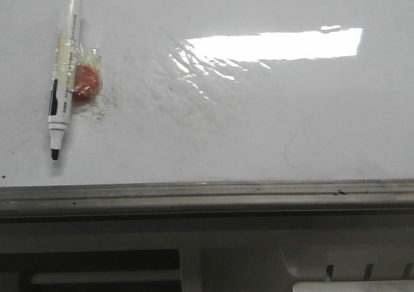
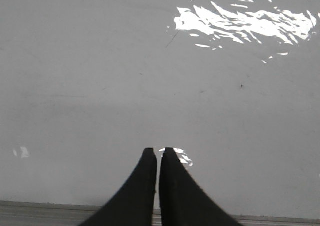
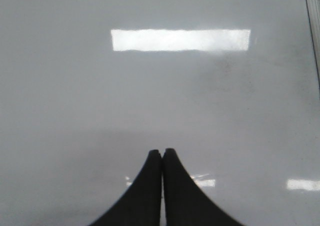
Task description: Write number 8 on whiteboard
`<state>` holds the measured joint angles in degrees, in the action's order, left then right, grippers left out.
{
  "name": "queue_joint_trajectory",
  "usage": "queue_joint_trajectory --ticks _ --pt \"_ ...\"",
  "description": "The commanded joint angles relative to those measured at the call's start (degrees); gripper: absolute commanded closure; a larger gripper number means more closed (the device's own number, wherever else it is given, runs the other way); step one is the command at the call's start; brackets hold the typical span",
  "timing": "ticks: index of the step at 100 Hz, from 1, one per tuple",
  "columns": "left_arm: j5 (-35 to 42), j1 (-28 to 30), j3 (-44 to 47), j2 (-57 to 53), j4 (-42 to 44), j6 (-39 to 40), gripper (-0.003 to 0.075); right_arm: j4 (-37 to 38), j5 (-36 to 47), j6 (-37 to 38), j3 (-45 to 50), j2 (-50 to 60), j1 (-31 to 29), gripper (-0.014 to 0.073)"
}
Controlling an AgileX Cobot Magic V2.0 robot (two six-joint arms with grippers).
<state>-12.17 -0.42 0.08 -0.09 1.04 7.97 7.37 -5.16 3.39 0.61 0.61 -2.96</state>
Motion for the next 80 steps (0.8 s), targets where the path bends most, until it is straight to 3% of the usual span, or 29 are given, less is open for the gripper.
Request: queue_joint_trajectory --ticks 1,46,80 --pt "5.3 0.0 1.7 -1.7 0.1 -0.1 0.0741 0.7 4.4 -0.4 0.7 1.2 -0.2 0.0657" --pt "7.3 0.0 1.6 -1.7 0.0 -0.1 0.0741 0.6 3.1 -0.4 0.7 1.2 -0.2 0.0657" --pt "5.1 -0.1 -7.9 5.5 -0.5 -0.1 0.0741 -10.0 -3.4 -0.3 -4.1 -3.4 -0.2 0.0657"
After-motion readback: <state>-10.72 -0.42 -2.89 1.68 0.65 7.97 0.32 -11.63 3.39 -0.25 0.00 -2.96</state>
